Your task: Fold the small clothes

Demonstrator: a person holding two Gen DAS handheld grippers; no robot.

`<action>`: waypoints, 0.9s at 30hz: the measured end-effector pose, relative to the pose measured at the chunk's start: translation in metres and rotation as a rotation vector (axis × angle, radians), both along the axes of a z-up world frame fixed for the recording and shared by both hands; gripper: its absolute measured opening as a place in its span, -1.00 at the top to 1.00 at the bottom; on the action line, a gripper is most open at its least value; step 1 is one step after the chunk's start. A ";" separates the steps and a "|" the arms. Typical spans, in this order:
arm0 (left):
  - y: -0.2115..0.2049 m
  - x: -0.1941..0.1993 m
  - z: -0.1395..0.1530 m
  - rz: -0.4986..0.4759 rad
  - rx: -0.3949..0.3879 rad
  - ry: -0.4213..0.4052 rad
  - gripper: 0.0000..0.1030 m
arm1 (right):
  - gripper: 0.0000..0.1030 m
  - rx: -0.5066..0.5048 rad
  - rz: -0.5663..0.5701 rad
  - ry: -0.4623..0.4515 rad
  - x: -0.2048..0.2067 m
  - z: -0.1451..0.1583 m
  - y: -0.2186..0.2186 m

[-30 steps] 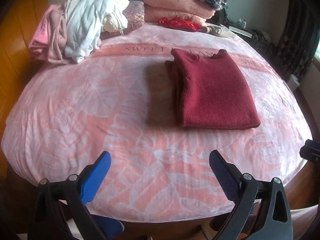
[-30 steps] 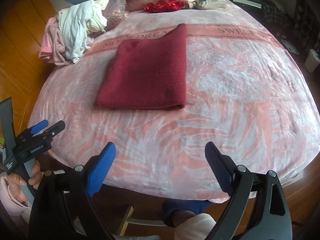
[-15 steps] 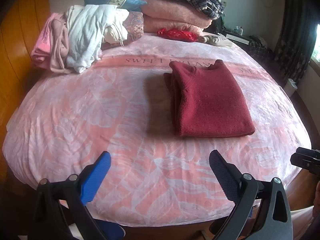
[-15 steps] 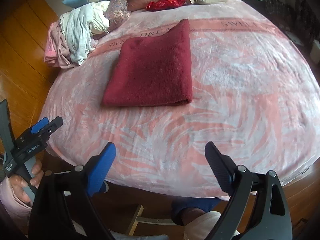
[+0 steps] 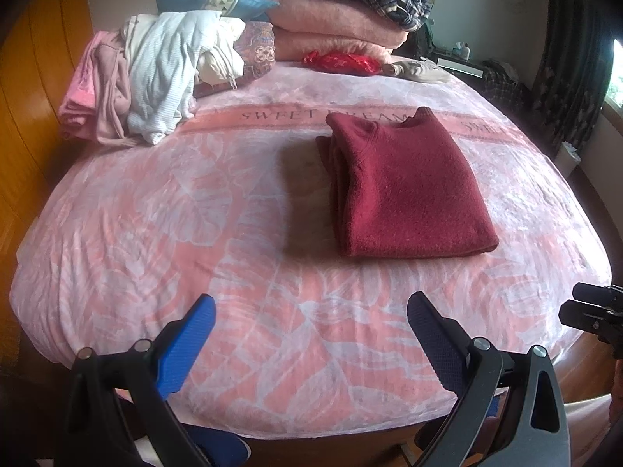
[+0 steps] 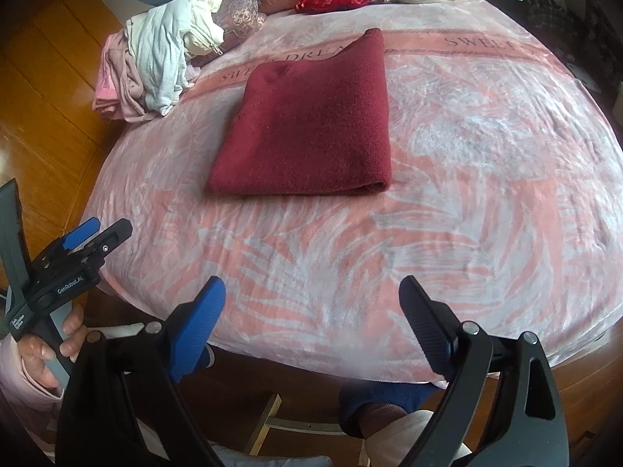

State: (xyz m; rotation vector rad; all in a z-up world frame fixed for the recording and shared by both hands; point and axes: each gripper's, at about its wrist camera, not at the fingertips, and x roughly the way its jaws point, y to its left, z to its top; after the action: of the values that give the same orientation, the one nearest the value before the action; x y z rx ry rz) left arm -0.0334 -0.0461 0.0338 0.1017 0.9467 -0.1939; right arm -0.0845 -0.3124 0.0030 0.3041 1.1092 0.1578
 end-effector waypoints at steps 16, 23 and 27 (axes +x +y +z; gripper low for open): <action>-0.001 0.001 -0.006 0.000 0.005 0.008 -0.92 | -0.77 -0.009 0.001 -0.007 -0.001 0.001 0.001; -0.002 0.000 -0.008 -0.002 0.010 0.006 -0.92 | -0.77 -0.006 0.000 -0.004 -0.001 0.000 0.000; -0.003 0.001 -0.008 -0.004 0.010 0.008 -0.92 | -0.77 -0.004 0.000 -0.005 -0.001 0.000 0.000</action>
State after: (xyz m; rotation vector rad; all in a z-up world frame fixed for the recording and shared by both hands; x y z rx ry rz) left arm -0.0329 -0.0487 0.0254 0.1125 0.9555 -0.1933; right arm -0.0857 -0.3122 0.0032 0.2995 1.1045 0.1560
